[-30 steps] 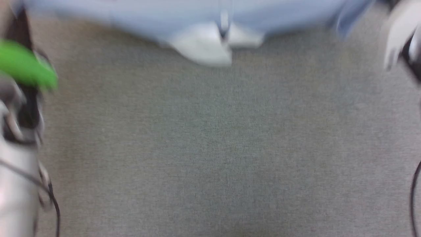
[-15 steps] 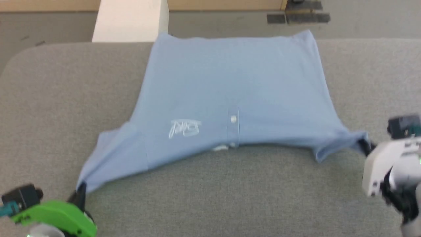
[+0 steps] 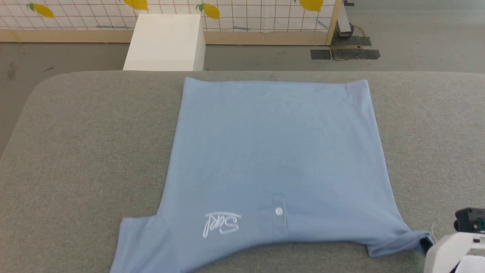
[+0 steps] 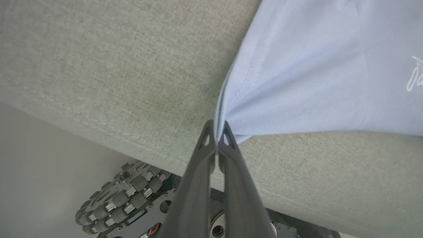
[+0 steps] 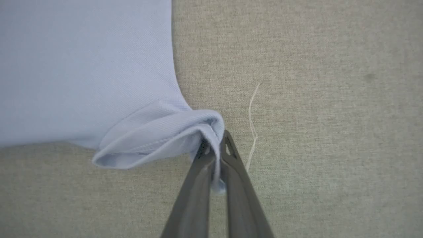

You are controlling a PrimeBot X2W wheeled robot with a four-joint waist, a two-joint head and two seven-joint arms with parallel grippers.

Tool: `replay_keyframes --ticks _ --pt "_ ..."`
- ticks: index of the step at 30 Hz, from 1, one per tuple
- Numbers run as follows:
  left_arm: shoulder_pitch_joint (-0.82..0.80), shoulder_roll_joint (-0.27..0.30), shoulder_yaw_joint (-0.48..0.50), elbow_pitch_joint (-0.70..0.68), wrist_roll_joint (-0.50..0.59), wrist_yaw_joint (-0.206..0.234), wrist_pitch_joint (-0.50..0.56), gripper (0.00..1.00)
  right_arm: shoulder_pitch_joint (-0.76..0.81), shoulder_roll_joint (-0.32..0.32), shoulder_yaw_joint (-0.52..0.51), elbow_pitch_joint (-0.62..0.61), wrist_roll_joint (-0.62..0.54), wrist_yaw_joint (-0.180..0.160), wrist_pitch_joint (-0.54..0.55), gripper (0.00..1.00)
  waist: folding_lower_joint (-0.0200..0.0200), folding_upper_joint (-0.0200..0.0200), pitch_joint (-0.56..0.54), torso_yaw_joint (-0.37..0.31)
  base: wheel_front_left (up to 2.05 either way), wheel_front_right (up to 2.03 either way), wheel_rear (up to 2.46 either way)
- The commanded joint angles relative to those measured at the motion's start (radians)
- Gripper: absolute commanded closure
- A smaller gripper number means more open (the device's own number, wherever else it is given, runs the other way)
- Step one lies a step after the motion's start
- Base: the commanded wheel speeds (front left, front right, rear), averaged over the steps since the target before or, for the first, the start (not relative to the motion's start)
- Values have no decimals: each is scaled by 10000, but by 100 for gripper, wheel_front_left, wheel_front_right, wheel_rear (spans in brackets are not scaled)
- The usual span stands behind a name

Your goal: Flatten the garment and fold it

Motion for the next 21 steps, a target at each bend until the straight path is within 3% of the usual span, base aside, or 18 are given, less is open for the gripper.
replay_keyframes --ticks 1,5,10,11,12,13,21 --pt "270 139 -12 -19 38 186 129 100 201 48 -171 -27 -177 -17 104 100 1 0 0 43 0 0 0" --pt "392 88 -106 -133 39 283 211 100 411 204 -396 281 -321 -17 299 100 1 0 23 127 0 0 0" --pt "96 -31 -267 -93 121 93 -36 100 420 315 -371 988 -106 -17 35 100 1 0 39 232 0 0 0" --pt "26 -58 -290 -86 123 39 -93 100 410 325 -361 1055 -61 -17 -90 91 1 0 42 252 0 0 0" --pt "-62 -85 -304 -80 139 -27 -186 100 412 335 -317 1132 16 -17 -227 25 1 0 44 269 0 0 0" --pt "-118 -107 -311 -69 144 -78 -255 100 418 342 -320 1179 94 -17 -321 0 1 0 45 278 0 0 0" --pt "-578 -154 -341 -64 398 -541 -1024 100 356 370 -672 427 544 -17 -1720 0 1 0 100 321 0 0 0"
